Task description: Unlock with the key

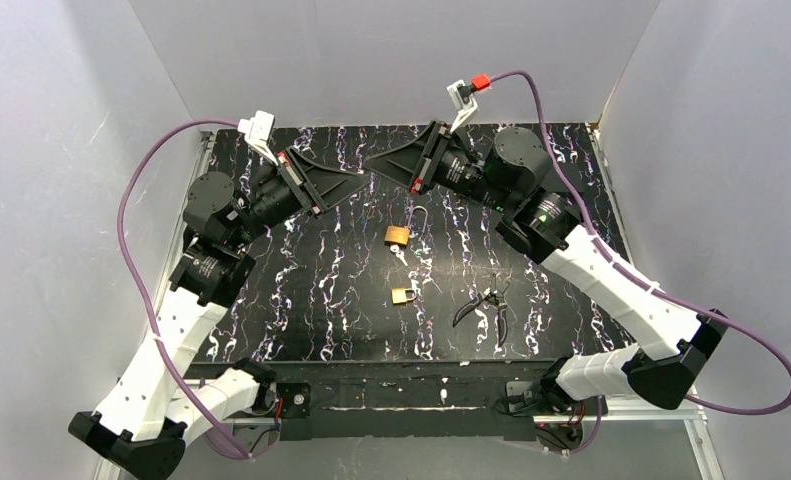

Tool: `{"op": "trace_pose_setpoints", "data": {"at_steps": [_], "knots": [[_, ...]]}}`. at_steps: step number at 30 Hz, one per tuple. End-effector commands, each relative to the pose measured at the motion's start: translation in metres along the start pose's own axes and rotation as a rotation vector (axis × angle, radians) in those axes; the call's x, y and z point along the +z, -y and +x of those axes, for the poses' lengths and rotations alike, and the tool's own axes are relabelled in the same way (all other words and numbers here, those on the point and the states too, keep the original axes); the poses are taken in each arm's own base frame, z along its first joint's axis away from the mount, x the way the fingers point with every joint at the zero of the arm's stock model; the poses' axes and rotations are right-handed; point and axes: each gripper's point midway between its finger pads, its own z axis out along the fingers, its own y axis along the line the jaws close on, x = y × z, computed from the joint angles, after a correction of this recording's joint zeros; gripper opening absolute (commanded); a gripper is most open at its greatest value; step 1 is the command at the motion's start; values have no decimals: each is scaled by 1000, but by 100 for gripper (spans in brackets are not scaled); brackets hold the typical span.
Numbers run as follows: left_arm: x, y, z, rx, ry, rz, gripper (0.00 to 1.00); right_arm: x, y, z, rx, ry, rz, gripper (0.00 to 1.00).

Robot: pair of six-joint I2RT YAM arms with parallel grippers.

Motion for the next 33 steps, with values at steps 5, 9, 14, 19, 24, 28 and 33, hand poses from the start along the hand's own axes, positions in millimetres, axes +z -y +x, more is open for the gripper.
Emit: {"op": "trace_pose_setpoints", "data": {"at_steps": [5,9,14,19,24,28,33], "knots": [[-6,20,-6,21,31,59,17,-7,-14,-15,-19,63,-38,1],[-6,18,-5,12,27,56,14,-8,-14,-16,-18,71,-35,1],[-6,15,-4,-3,30,48,3,-9,-14,-17,-19,77,-33,1],[-6,13,-3,-11,34,42,0,-10,-14,-16,-18,76,-32,1],[-7,12,-3,-19,40,37,0,-10,-13,-16,-15,80,-28,1],[-7,12,-3,-26,40,36,15,-11,-13,-16,-14,84,-28,1],[-7,11,-2,-29,37,35,16,-12,-13,-16,-10,87,-29,1]]}}
